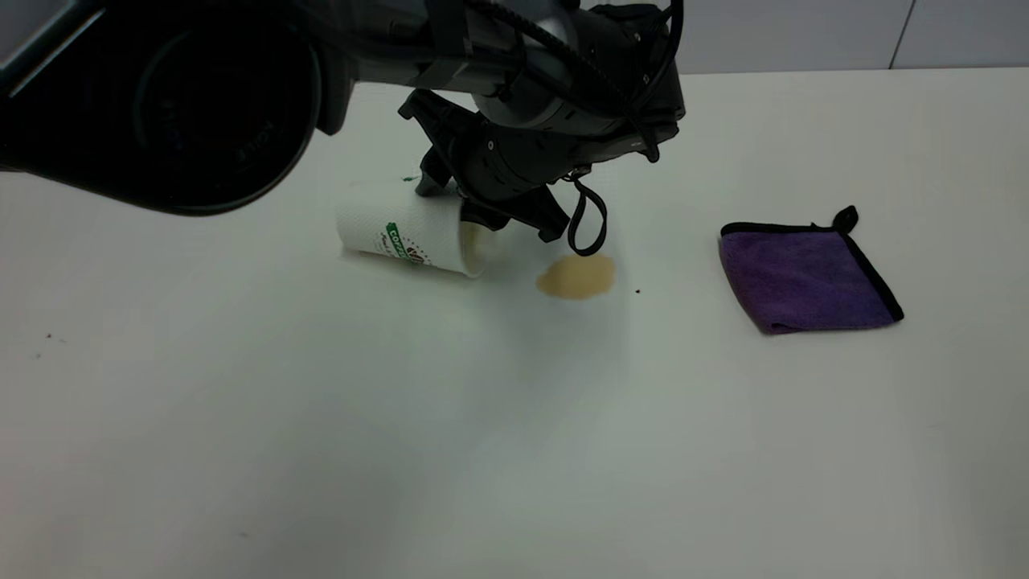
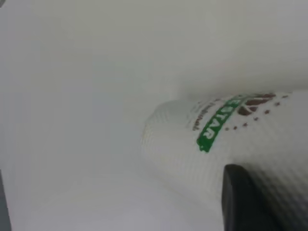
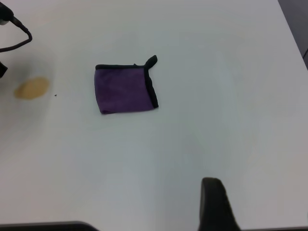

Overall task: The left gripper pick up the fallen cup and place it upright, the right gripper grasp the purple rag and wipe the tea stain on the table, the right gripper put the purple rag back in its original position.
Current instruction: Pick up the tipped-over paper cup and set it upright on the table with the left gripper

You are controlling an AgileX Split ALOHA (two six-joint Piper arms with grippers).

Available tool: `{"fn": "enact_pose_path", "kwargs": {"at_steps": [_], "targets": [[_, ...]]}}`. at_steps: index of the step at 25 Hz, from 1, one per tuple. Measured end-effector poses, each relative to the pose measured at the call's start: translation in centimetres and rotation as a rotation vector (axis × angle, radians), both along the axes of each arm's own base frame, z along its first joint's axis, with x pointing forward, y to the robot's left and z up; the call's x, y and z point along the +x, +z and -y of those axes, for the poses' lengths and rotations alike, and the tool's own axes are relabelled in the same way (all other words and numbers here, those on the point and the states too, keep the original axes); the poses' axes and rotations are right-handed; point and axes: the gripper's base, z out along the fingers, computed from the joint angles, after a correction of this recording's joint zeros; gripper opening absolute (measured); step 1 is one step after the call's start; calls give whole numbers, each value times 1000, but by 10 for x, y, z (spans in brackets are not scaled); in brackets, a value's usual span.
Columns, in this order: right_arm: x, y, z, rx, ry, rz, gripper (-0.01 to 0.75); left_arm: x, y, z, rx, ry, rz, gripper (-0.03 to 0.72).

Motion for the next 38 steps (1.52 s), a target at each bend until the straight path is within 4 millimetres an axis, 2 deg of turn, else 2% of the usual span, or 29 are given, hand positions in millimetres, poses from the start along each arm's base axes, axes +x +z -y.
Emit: {"fn": "enact_pose_path", "kwargs": {"at_steps": [3,4,6,9,12,17,21,28,31,34,38], "targets": [[0,0,0,0,0,0,486,2,5,-5,57,8,25,68],[0,0,0,0,0,0,486,5,7,-6,77,-7,39,23],[0,0,0,0,0,0,486,7,13,-7,99,-31,40,-18],[0,0,0,0,0,0,486,12,25,-12,104,-55,-24,-28],[0,0,0,0,0,0,486,19,47,-25,39,-52,-137,-28],[0,0,0,0,0,0,486,40,99,-60,-118,-76,-276,-28],[0,0,0,0,0,0,486,56,120,-93,-258,-122,-352,-28],[0,0,0,0,0,0,486,79,113,-159,-596,-153,-514,-28],[0,0,0,0,0,0,486,85,114,-181,-699,-184,-533,-28],[0,0,0,0,0,0,486,89,113,-190,-741,-233,-535,-28],[0,0,0,0,0,0,486,91,107,-187,-755,-339,-536,-28]]}}
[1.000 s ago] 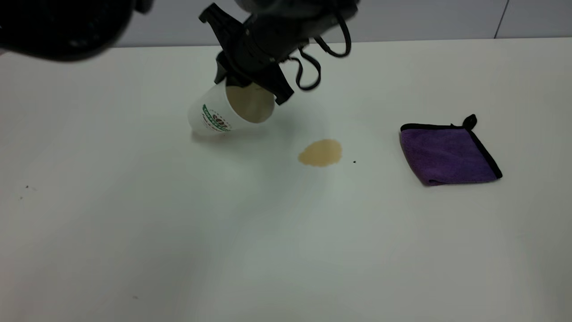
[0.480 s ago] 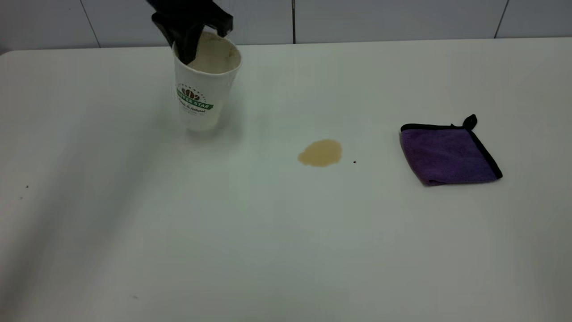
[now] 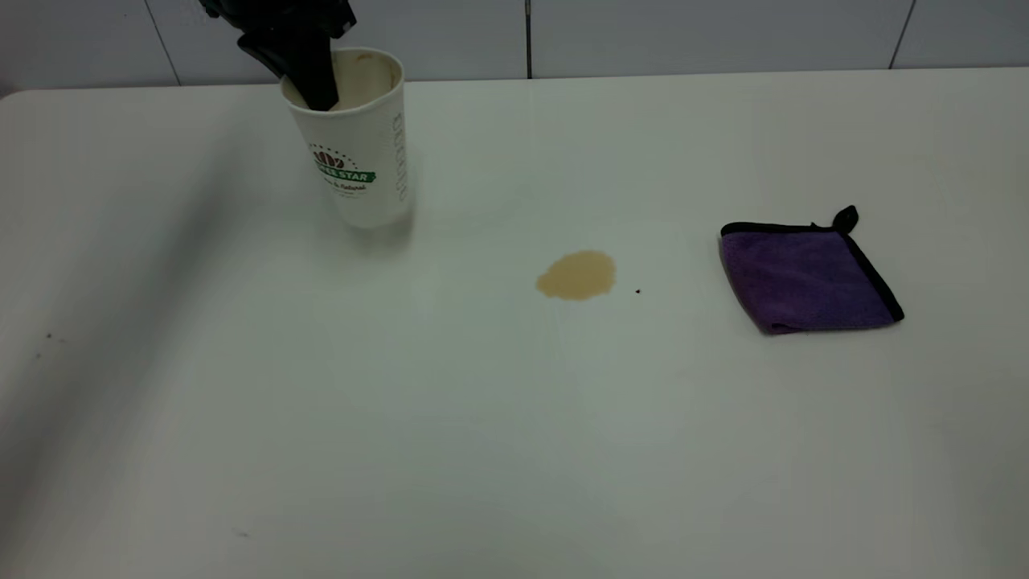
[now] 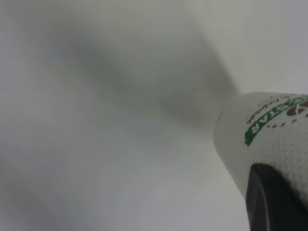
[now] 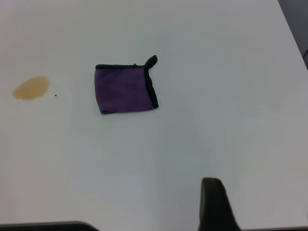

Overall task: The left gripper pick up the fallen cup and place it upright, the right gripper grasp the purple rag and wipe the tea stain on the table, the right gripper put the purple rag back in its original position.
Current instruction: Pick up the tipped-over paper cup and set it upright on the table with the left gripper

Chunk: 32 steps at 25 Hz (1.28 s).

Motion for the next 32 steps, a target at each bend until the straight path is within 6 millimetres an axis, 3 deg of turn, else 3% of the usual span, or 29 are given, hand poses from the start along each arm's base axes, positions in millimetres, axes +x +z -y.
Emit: {"fn": "enact_pose_path", "kwargs": {"at_steps": [11,21,26,32], "targets": [[0,0,0,0,0,0,486,1,-33,12,-18,-124,6,-25],[0,0,0,0,0,0,486,-1,-44,21,-13,-162,4,3],[0,0,0,0,0,0,486,-1,-44,21,-13,-163,4,94],[0,0,0,0,0,0,486,-1,-44,21,-13,-163,4,334]]}}
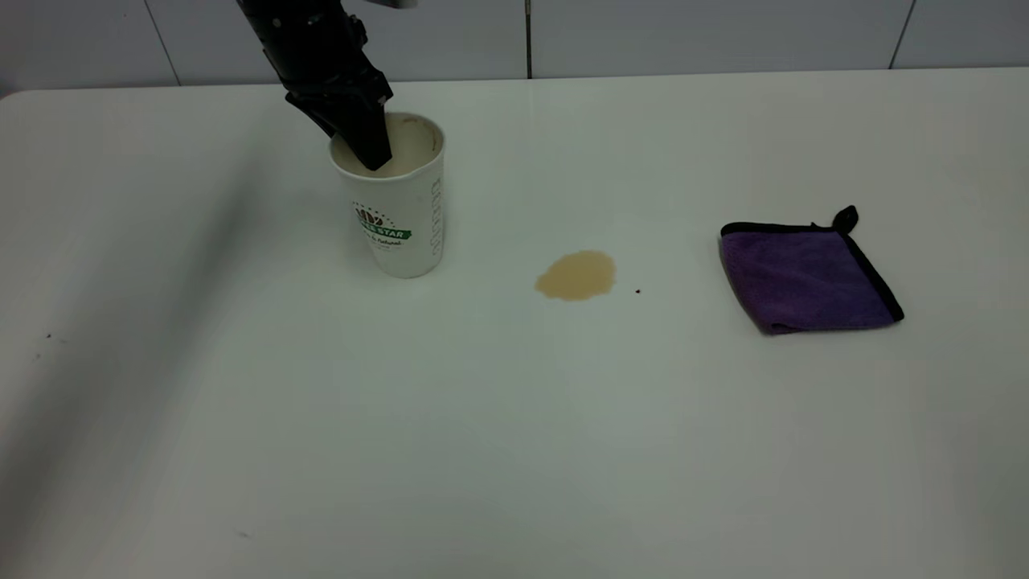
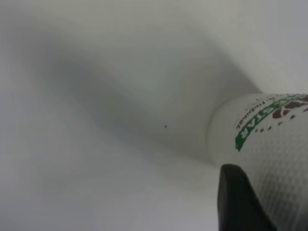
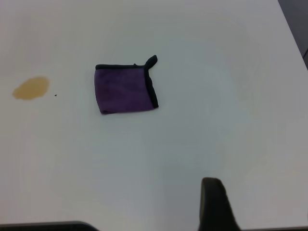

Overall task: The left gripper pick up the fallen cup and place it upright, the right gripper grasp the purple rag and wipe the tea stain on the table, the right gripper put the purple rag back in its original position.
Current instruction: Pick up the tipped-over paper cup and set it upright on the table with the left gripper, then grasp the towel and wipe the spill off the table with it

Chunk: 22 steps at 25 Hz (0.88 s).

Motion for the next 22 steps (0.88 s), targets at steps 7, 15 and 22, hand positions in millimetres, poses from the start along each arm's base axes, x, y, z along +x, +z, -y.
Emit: {"fn": "enact_pose_path", "kwargs": {"at_steps": [7,15,22], "targets": [[0,0,0,0,0,0,486,1,23,-1,2,25,32,489],[0,0,0,0,0,0,486,-15,125,-4,-26,33,116,497],[0,0,0,0,0,0,486,-50,231,-12,-86,129,234,497]]}}
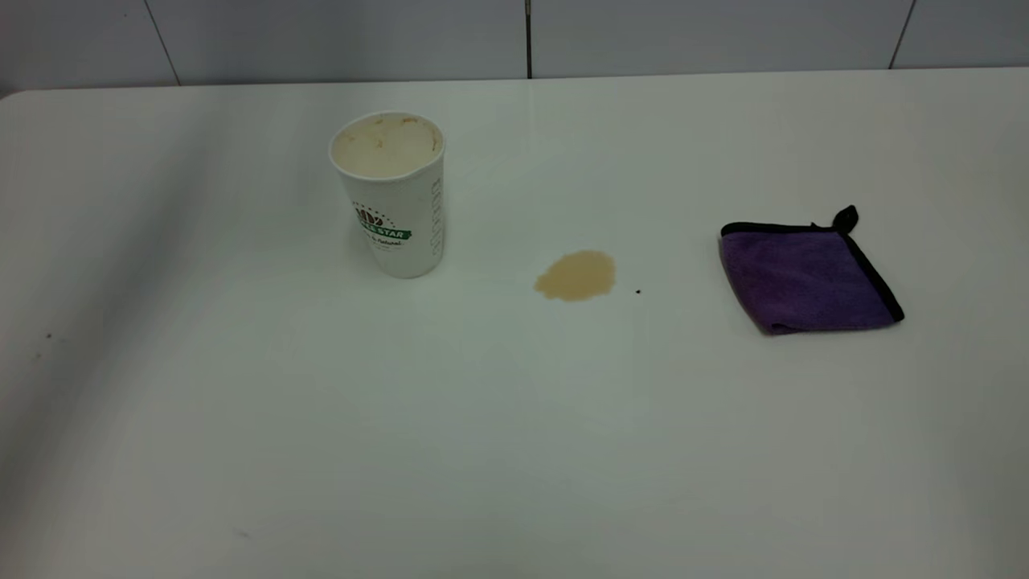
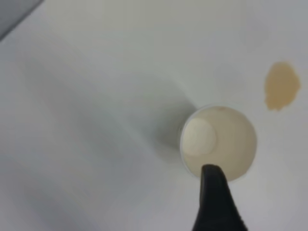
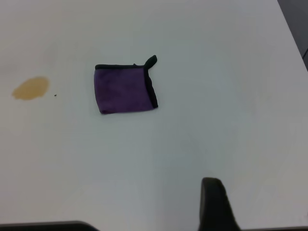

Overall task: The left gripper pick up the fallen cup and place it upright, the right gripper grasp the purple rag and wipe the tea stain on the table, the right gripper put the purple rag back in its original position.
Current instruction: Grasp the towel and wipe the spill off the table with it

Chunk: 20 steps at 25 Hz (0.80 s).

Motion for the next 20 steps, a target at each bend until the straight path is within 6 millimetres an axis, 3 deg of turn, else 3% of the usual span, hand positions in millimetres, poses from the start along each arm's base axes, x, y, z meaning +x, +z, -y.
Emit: {"fn": "enact_pose_path", "kwargs": {"at_steps": [6,11,15,20], "targets": [[0,0,0,0,0,0,486,-34,70,-8,-99,144,97,497],[0,0,0,0,0,0,486,-80,116,-19,-141,178,162,497],[0,0,0,0,0,0,486,-127,125,-32,-112,191,153,497],[0,0,0,0,0,0,486,-184,93,-52,-6,228,49,497]]}}
